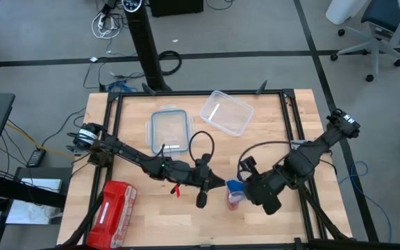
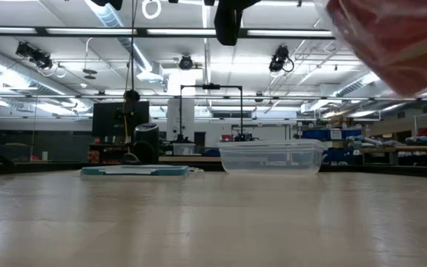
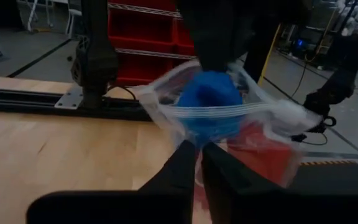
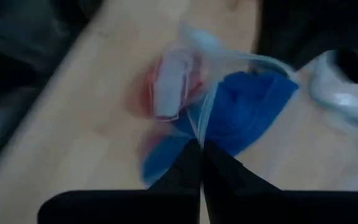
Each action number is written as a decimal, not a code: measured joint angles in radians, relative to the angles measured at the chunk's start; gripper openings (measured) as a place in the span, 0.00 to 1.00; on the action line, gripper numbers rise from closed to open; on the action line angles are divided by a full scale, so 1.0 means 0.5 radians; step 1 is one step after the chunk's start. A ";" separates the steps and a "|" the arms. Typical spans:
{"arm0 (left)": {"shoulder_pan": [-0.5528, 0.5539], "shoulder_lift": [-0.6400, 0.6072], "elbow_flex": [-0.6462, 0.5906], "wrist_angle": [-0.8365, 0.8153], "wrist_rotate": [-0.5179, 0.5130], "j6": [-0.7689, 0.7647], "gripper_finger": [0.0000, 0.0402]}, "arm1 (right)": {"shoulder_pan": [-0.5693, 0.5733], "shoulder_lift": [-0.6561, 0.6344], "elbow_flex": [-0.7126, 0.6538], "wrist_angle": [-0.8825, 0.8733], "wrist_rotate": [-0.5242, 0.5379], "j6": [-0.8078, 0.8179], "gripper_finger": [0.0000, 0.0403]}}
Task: Roll bandage
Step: Put the blue bandage into the transparent zip bag
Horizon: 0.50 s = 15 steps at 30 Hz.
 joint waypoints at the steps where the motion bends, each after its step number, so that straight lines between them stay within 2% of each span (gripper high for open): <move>1: 0.000 0.000 0.000 0.002 0.002 0.000 0.06 | -0.019 0.000 0.008 0.013 -0.175 -0.018 0.00; 2: 0.000 0.000 0.000 0.001 0.002 -0.001 0.05 | -0.035 0.000 0.009 0.034 -0.288 -0.070 0.00; 5: 0.001 0.000 0.000 -0.004 0.003 0.004 0.03 | -0.053 -0.005 0.010 0.005 -0.048 0.029 0.00; 7: 0.001 0.000 0.000 -0.003 0.003 0.004 0.02 | -0.079 -0.011 0.012 -0.007 -0.422 -0.010 0.00; 8: 0.001 0.000 0.000 -0.003 0.003 0.004 0.01 | -0.087 -0.003 0.013 0.023 -0.450 -0.075 0.00; 10: 0.003 0.000 0.000 -0.003 0.000 0.005 0.01 | -0.091 0.003 0.013 -0.005 -0.050 -0.004 0.00; 11: 0.005 0.000 0.000 0.000 -0.010 0.005 0.00 | -0.093 0.000 0.021 -0.047 -0.011 0.095 0.00; 13: 0.004 0.000 0.000 0.004 -0.032 0.005 0.00 | -0.123 -0.006 0.049 0.004 -0.388 0.053 0.00; 14: 0.005 0.000 0.000 0.012 -0.038 0.005 0.00 | -0.124 -0.004 0.051 0.067 -0.395 -0.005 0.00; 15: 0.005 0.000 0.000 0.019 -0.047 0.006 0.00 | -0.112 0.000 0.051 0.092 -0.234 -0.026 0.00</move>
